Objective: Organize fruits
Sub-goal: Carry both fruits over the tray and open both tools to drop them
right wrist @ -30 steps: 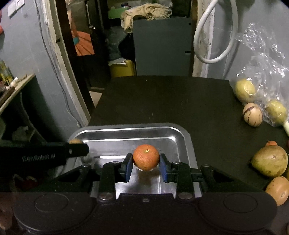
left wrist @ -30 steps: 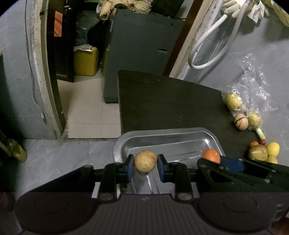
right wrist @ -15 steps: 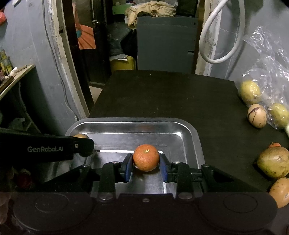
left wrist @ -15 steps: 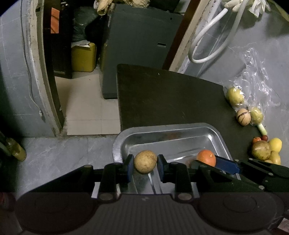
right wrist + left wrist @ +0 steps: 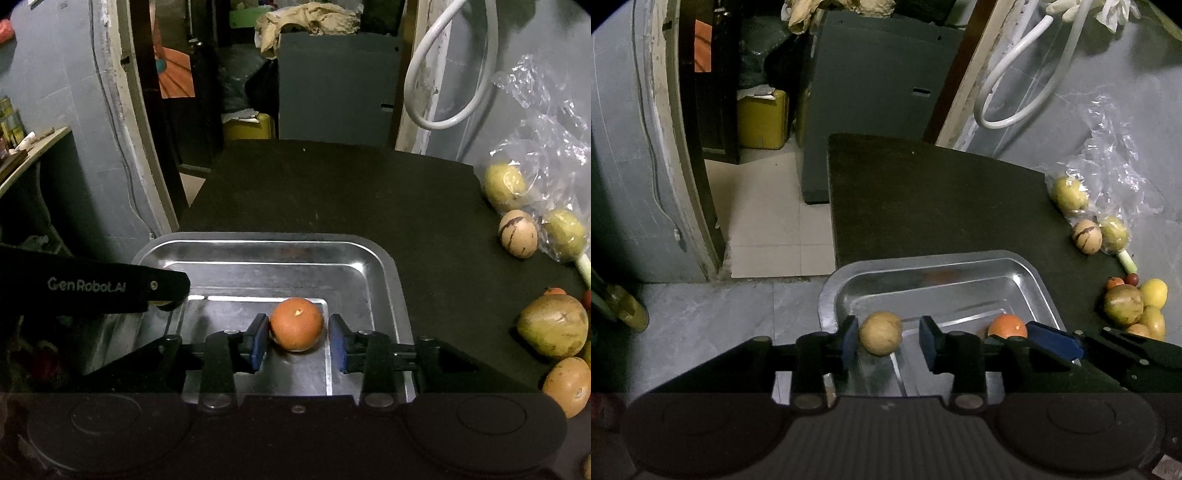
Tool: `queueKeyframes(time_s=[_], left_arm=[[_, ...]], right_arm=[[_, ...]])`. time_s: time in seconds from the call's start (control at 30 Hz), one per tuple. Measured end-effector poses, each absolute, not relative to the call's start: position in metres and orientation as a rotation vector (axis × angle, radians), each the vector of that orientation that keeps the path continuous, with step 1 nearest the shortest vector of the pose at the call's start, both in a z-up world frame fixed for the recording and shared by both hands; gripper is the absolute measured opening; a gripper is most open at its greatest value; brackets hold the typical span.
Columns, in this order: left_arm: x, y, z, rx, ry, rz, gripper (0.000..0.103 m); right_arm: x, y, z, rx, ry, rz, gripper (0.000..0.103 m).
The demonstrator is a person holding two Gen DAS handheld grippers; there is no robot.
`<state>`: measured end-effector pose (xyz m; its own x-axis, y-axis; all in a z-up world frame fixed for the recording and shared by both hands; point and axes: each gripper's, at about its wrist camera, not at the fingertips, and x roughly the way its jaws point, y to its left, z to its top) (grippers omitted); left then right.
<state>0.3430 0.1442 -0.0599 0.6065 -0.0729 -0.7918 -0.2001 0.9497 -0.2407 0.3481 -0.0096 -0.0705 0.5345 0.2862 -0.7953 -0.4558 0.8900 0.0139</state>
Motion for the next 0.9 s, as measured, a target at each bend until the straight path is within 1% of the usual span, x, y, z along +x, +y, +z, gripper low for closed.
queueKeyframes(time_s=[0.1,0.17,0.3,0.37,0.43,0.5,0.63,0.7,0.77,0.83,0.9], left_arm=[[0.340,0.141,-0.056,-0.317,0.914,0.078,0.050],[0.338,0.138,-0.053,-0.313,0.909,0.080,0.053],[0.333,0.132,-0.042,-0.305,0.889,0.086,0.067],[0.330,0.127,-0.036,-0.297,0.876,0.088,0.074],[0.325,0.122,-0.029,-0.290,0.860,0.094,0.084],[0.319,0.116,-0.022,-0.289,0.842,0.098,0.089],[0.307,0.104,-0.010,-0.276,0.818,0.100,0.096],[0.300,0.098,-0.004,-0.262,0.803,0.103,0.098],[0.291,0.092,0.002,-0.249,0.790,0.105,0.100],[0.282,0.088,0.006,-0.241,0.779,0.106,0.101],[0.272,0.084,0.008,-0.240,0.779,0.105,0.101]], right_arm=[[0.344,-0.014,-0.068,-0.203,0.896,0.445,0.047],[0.340,-0.017,-0.065,-0.200,0.889,0.442,0.053],[0.332,-0.028,-0.057,-0.186,0.868,0.432,0.063],[0.326,-0.034,-0.051,-0.178,0.854,0.429,0.071],[0.319,-0.040,-0.045,-0.170,0.837,0.431,0.076],[0.312,-0.046,-0.041,-0.159,0.828,0.436,0.079],[0.299,-0.057,-0.032,-0.141,0.818,0.449,0.084],[0.293,-0.062,-0.028,-0.130,0.810,0.455,0.087],[0.285,-0.068,-0.022,-0.119,0.803,0.463,0.094],[0.276,-0.073,-0.016,-0.101,0.797,0.475,0.098],[0.267,-0.078,-0.012,-0.086,0.800,0.500,0.099]])
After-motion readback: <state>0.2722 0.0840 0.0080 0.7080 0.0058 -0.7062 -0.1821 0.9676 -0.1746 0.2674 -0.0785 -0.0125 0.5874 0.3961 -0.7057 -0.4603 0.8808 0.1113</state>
